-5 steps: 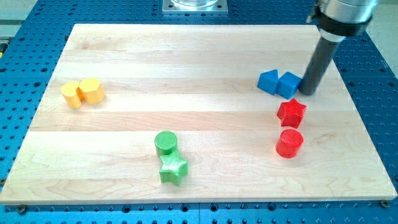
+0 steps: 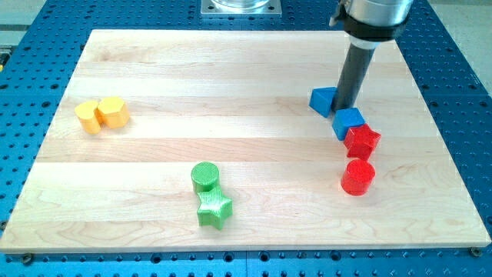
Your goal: Move the triangle into the cube
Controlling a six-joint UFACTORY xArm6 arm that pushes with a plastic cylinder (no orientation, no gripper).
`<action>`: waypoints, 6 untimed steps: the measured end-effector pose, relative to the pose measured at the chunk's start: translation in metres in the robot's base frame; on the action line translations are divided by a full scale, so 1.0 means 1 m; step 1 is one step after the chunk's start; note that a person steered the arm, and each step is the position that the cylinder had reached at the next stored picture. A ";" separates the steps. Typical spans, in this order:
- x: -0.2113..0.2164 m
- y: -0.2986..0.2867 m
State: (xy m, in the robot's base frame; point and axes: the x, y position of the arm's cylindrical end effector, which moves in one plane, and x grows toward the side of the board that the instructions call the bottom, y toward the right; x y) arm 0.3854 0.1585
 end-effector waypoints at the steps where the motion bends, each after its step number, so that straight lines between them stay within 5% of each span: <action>1: -0.030 -0.016; 4: 0.019 -0.100; 6: 0.064 -0.070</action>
